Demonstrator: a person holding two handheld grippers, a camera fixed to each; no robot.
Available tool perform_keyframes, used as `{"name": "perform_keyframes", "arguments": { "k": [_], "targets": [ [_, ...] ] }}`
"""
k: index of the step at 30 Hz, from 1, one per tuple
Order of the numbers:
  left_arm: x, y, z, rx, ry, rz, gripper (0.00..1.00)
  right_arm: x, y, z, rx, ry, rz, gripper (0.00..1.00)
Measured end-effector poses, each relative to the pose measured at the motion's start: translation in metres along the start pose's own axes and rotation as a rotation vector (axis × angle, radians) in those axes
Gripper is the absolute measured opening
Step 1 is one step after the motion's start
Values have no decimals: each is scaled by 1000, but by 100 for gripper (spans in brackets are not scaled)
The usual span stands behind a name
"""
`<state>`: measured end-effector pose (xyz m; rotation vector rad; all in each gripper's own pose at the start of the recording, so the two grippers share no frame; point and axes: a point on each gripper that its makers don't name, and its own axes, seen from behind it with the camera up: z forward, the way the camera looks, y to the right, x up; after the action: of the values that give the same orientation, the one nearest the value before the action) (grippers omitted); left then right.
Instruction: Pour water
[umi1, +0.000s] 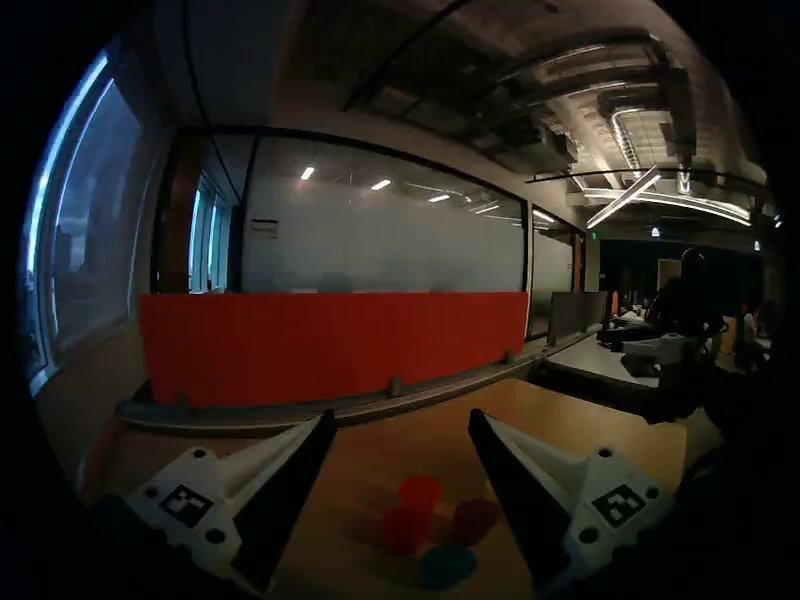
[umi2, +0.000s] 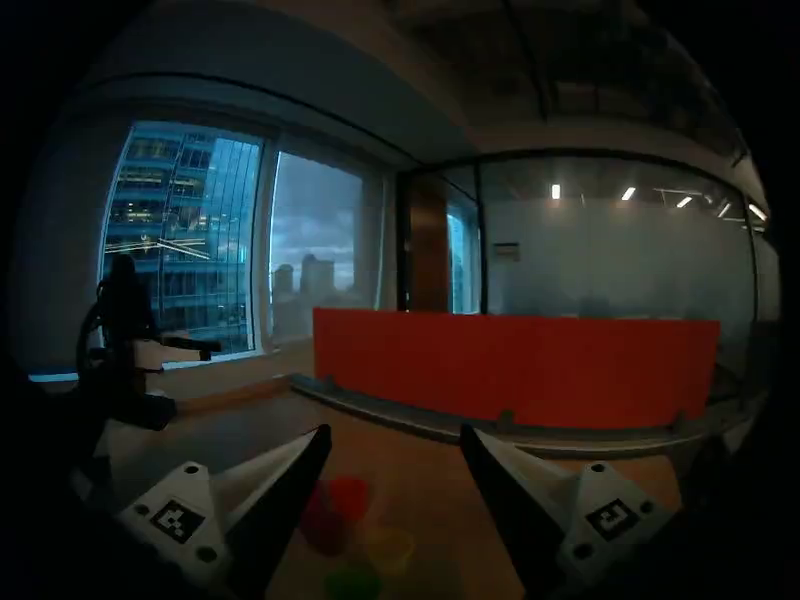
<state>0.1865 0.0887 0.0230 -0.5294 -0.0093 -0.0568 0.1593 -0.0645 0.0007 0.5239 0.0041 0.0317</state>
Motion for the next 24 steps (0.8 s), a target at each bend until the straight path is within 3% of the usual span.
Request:
{"name": "perform_keyframes", "arguments": {
  "k": [9,24],
  "targets": [
    [-21,15,2,-73,-39,38,99,-19,-10,3,63,-81,-43,99],
    [-73,26,7,-123,-129,92,100,-67,-18,4,133,-213,-96,100]
  ]
}}
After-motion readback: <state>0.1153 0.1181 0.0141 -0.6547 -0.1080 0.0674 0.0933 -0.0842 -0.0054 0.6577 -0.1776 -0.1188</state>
